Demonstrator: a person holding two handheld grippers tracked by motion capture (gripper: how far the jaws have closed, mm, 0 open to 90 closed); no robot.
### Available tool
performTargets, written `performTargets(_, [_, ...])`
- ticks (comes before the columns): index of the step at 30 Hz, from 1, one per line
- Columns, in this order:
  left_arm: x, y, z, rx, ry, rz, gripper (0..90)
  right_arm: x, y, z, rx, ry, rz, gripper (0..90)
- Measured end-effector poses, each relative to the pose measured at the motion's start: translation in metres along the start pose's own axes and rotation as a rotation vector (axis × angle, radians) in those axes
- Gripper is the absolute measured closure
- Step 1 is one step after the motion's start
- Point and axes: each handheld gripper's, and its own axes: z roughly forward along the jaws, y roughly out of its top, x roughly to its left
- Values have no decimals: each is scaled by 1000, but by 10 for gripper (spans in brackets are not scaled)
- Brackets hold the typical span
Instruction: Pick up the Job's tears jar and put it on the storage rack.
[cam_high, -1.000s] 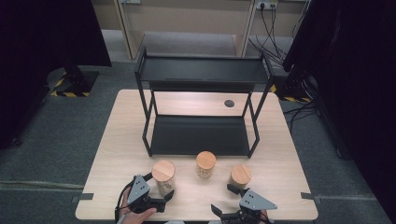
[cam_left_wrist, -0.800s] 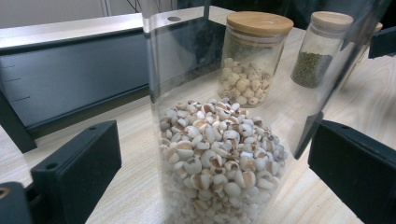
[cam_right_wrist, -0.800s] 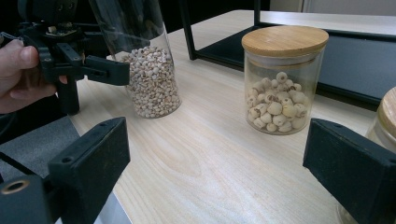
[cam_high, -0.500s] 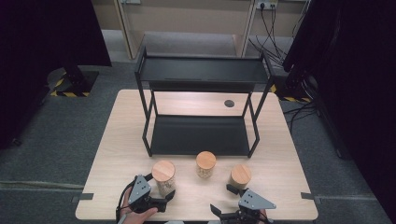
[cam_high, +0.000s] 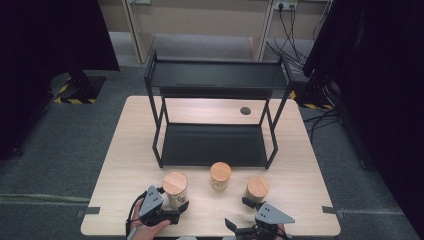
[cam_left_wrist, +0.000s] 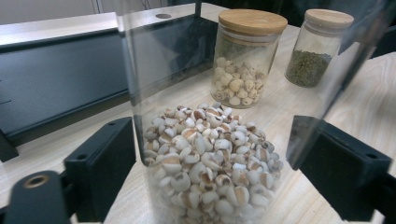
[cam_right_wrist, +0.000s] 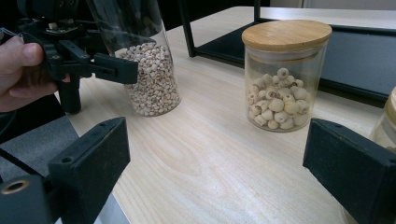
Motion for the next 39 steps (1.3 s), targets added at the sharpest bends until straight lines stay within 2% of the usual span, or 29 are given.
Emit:
performTargets(8, [7, 3, 4, 3, -24, -6, 231, 0, 0, 0, 0, -4, 2, 73])
performTargets(10, [6, 5, 4, 11, -20, 15, 238, 0, 0, 0, 1, -5, 3, 73])
performTargets(14, [4, 7, 4, 18, -14, 30, 246, 0, 0, 1, 2, -4, 2, 73])
performTargets(21, [2, 9, 4, 24, -4, 33, 250, -1, 0, 1, 4, -1, 0, 73])
performTargets(25, [1, 13, 6, 35, -2, 45, 251, -1, 0, 1, 4, -1, 1, 73])
performTargets(39, [1, 31, 14, 38, -5, 47, 252, -1, 1, 0, 1, 2, 0, 73])
